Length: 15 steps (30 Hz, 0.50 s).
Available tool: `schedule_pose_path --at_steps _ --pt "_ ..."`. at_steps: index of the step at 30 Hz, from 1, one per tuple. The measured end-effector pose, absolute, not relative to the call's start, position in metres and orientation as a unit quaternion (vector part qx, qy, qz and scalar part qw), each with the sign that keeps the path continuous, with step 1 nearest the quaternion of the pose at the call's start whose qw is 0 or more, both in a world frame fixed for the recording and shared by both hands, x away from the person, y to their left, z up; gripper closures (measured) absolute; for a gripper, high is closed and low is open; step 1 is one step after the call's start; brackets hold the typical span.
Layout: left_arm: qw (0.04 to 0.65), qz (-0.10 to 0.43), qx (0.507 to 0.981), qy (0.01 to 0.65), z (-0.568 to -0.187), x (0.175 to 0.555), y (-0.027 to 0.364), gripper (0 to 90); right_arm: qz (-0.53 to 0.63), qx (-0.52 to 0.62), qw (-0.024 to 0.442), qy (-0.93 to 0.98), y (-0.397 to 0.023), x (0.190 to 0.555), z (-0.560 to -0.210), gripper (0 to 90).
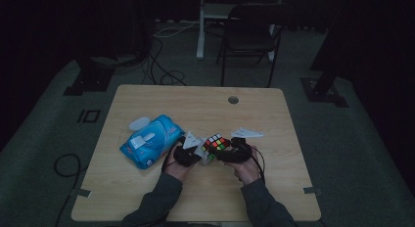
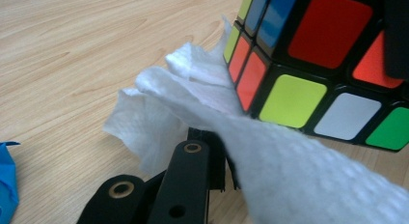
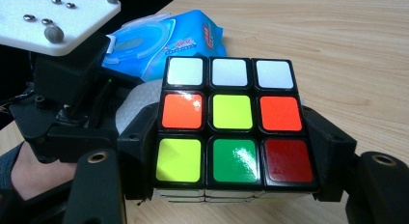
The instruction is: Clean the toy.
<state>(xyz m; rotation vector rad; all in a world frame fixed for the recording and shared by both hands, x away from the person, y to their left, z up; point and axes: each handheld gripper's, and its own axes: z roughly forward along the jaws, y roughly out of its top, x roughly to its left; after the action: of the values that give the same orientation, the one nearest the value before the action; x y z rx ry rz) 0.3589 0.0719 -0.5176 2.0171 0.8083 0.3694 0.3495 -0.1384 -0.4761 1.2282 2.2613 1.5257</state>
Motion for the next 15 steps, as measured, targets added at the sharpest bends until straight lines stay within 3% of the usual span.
schedule_pose_path --at_steps 15 --pt "0.457 0.131 0.825 0.304 -0.519 0.352 0.057 86.6 0.524 0.420 0.074 0.737 -0.135 0.355 -0.474 33.9"
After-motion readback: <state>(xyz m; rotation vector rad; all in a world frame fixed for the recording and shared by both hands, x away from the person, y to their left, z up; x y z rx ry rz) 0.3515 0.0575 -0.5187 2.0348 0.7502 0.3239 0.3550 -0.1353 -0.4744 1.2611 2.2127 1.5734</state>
